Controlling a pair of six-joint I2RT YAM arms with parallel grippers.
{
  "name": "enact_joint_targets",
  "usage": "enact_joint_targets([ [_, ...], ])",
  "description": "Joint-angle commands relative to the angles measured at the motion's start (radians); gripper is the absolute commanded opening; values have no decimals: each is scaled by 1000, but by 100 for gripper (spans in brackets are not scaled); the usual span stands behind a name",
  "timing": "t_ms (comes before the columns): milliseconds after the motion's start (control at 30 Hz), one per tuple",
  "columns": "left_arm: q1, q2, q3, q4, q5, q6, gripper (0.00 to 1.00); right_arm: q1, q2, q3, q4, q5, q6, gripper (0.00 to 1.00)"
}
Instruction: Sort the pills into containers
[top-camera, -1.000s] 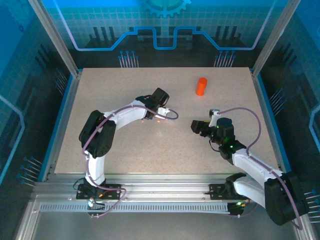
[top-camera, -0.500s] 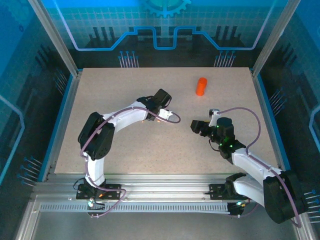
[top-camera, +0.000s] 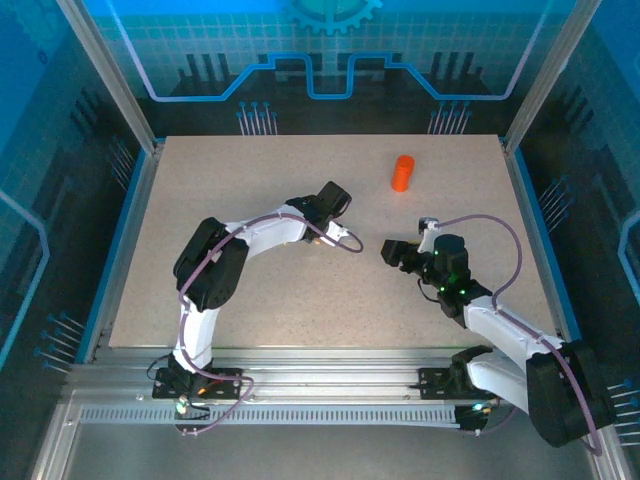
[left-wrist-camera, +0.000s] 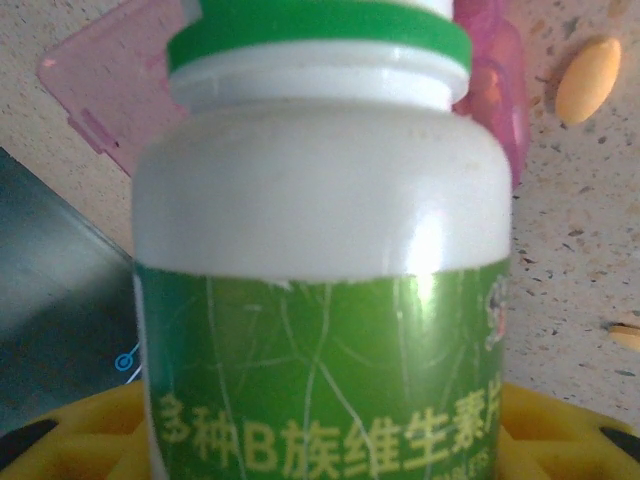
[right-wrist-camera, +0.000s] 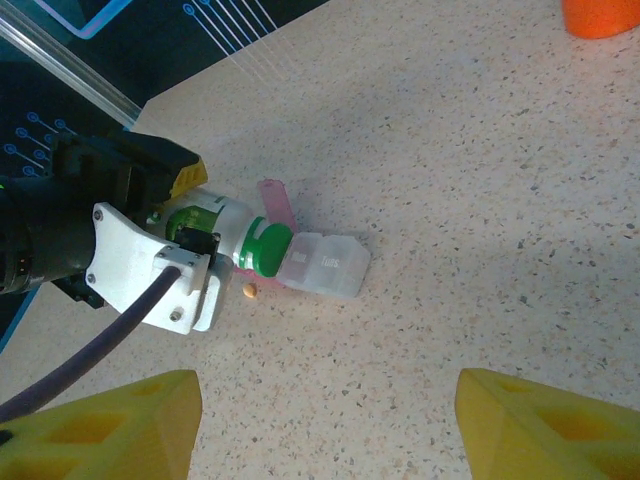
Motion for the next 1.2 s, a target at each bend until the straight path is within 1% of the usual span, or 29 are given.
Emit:
enact_joint_targets([
  [0, -5, 2, 25, -2, -22, 24, 0, -18, -7, -11, 35, -13, 13, 69],
  [200, 6, -21, 28, -23, 11, -69, 0, -18, 10, -11, 48, -21, 19, 69],
  [367, 24, -40, 31, -66, 54, -200, 0, -18, 23, -11, 56, -25, 22, 69],
  [600, 49, -89, -20, -57, 112, -321, 0, -17, 37, -9, 63, -26, 20, 69],
  [800, 52, -136, -73, -43, 195, -451, 0, -19, 67, -11, 73, -24, 14, 69],
  [900, 53, -167, -126, 14, 232, -513, 0, -19, 82, -7, 83, -31, 8, 69],
  [967, 54, -188, -159, 51, 272, -577, 0, -19, 100, -2, 97, -54, 4, 69],
  [1067, 54, -240, -229, 154, 349, -699, 0, -17, 134, 11, 127, -112, -12, 69],
  [1167, 55, -318, -317, 282, 463, -828, 0, -18, 158, 26, 146, -151, -25, 68],
])
